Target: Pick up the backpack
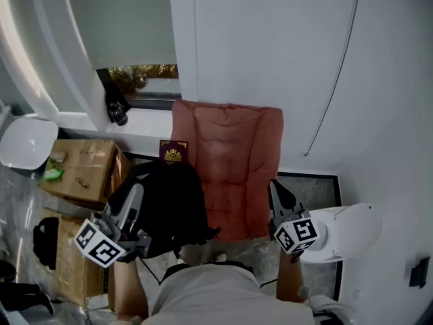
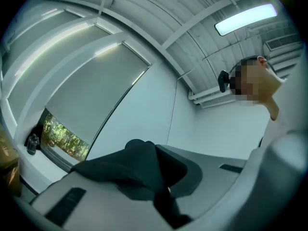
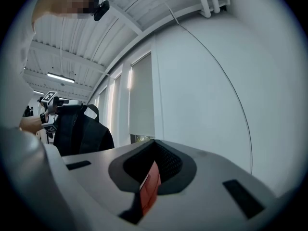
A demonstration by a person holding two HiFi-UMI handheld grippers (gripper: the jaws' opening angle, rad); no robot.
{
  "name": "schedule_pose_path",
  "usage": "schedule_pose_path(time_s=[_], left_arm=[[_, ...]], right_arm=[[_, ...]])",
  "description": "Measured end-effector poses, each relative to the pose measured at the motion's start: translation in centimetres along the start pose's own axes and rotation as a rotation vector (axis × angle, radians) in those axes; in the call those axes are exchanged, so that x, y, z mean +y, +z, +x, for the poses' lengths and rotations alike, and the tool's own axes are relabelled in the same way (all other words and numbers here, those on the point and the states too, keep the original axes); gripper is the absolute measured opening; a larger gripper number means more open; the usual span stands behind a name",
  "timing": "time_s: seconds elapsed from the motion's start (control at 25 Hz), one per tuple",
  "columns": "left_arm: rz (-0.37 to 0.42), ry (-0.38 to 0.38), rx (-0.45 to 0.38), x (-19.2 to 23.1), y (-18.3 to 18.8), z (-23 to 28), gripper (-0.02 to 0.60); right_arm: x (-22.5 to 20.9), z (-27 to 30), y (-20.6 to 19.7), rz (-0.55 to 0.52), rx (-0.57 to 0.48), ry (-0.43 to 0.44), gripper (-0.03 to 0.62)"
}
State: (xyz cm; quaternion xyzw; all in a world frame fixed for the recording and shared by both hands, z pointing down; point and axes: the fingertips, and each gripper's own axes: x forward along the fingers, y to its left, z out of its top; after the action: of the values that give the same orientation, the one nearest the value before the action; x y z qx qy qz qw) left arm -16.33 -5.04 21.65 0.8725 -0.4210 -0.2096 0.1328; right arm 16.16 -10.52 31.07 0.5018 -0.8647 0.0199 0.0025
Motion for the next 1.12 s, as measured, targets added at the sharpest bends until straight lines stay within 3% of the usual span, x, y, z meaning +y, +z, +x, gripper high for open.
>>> schedule_pose_path(time_s=[0.6, 0.8, 1.12], left_arm=[[0.210, 0.256, -0.061, 3.0, 3.6, -1.2, 0.028], [0.197, 0.301, -0.101, 4.4, 4.7, -2.8, 0.028], [0.187, 0.334, -0.126, 5.0, 5.1, -3.4, 0.028]], right_arm=[[-3.6, -1.4, 1.9, -0.034, -0.012, -0.060, 0.020], [-5.3, -2.0, 2.1, -0.030, -0.009, -0.095, 0.020], [-5.8, -1.3, 2.2, -0.035, -0.008, -0.078, 0.020]])
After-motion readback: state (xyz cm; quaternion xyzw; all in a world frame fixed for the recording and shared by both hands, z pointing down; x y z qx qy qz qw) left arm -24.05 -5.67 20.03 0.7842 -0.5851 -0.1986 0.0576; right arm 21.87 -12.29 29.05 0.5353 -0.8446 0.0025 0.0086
